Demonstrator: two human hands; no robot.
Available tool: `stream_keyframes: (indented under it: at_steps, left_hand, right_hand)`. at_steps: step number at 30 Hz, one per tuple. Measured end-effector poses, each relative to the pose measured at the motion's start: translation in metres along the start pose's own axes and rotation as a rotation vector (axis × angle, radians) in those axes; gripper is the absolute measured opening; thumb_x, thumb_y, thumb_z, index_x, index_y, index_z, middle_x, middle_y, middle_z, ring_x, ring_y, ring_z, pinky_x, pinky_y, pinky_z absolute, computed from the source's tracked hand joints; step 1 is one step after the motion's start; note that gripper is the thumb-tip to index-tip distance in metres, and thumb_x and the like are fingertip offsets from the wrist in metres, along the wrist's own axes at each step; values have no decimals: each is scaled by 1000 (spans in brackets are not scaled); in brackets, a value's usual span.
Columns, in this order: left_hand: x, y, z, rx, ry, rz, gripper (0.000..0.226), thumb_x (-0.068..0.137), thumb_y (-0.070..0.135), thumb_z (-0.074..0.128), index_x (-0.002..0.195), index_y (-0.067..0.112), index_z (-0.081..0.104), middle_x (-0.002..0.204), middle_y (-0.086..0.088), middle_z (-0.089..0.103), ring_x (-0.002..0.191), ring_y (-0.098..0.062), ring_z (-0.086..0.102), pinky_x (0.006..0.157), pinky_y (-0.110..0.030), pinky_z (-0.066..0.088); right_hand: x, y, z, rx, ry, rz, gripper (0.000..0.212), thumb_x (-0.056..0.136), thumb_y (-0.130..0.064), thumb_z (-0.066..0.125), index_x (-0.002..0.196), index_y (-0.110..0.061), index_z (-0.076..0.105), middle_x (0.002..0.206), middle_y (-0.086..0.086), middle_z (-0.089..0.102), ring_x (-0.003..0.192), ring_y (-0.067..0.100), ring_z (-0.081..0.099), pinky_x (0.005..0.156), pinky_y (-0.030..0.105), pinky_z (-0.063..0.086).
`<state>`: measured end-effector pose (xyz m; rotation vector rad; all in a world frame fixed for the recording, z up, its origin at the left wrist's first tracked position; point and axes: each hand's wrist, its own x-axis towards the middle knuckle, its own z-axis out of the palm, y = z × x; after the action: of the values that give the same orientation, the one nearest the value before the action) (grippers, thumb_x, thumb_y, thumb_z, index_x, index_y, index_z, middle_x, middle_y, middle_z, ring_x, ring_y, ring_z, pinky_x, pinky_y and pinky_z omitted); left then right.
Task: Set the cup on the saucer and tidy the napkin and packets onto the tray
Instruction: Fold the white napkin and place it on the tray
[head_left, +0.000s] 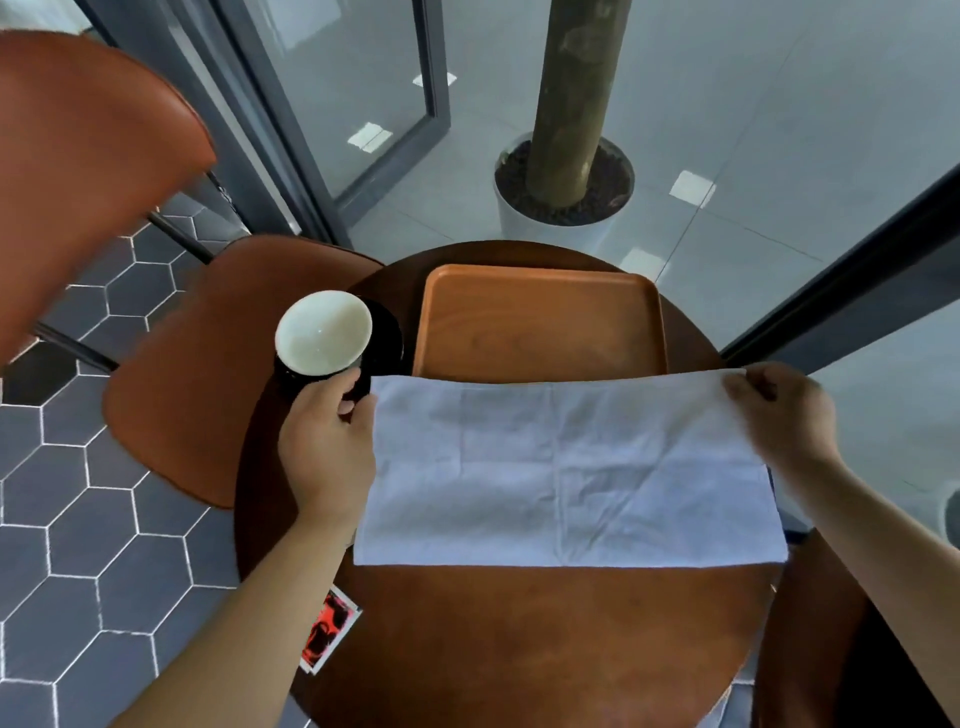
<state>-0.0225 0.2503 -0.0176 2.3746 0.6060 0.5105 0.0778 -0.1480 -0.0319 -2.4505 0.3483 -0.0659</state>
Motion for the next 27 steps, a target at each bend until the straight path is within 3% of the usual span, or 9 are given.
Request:
stream_keyframes:
  at_steps: [3,7,10,12,14,16,19,23,27]
  left_hand:
    - [-33,-8,-12,-19,-62,-110,24,88,7,68,111,13,73,102,-3,69,83,-14,65,67,-14,39]
    - [-76,-18,-31,72,-272,-235,24,90,21,65,114,23,69,102,5,68,81,0,59,68,-23,40]
    - [-96,-24,-35,131,-385,-353,28,91,34,63,115,20,66,95,6,67,83,-15,63,75,-36,46]
    - [-103,-27,-32,-36,-421,-579,36,92,37,64,119,12,64,94,0,69,83,-22,70,80,-44,56]
    - [-107,-28,-26,-319,-378,-862,45,92,31,67,127,4,58,97,-15,69,81,-30,73,78,-47,59]
    - [-110,-26,-21,-451,-305,-989,53,92,24,69,134,-3,51,100,-23,67,84,-36,72,79,-46,58]
    - [-113,-16,-14,-482,-138,-989,61,89,18,73,138,-4,44,94,-22,68,80,-34,72,82,-47,58]
    - [-121,-5,-4,-522,18,-1038,61,89,13,73,140,2,40,97,-22,64,78,-32,71,81,-45,58]
    - [-123,-1,-1,-526,89,-1067,29,89,5,71,115,1,59,94,-22,67,76,-30,71,67,-37,57]
  right_hand:
    - [-3,5,3,-11,15,-43,26,92,-28,66,114,-14,68,98,0,66,82,15,59,66,25,41]
    - [-29,20,-11,-24,53,-26,23,92,-24,66,113,-16,67,114,7,64,89,15,59,74,29,42]
    - [-66,23,-14,-92,-7,-136,18,91,-20,68,109,-17,69,112,5,64,95,25,63,74,39,53]
    - [-93,22,-8,-161,-43,-277,20,89,-17,71,109,-16,70,113,3,65,103,26,58,78,43,55]
    - [-114,19,1,-206,-58,-388,22,86,-15,74,109,-15,72,113,2,66,104,25,57,80,39,54]
    - [-125,17,12,-236,-72,-467,23,84,-10,76,107,-13,73,111,3,67,102,26,58,80,37,53]
    - [-131,15,25,-265,-137,-549,23,81,-6,77,102,-10,72,112,8,68,101,33,60,78,42,55]
    - [-133,15,33,-315,-189,-597,9,87,-17,72,94,-13,69,116,8,64,104,33,58,78,44,54]
    - [-131,16,32,-313,-194,-599,11,86,-17,73,95,-15,68,118,7,64,106,31,57,80,45,54]
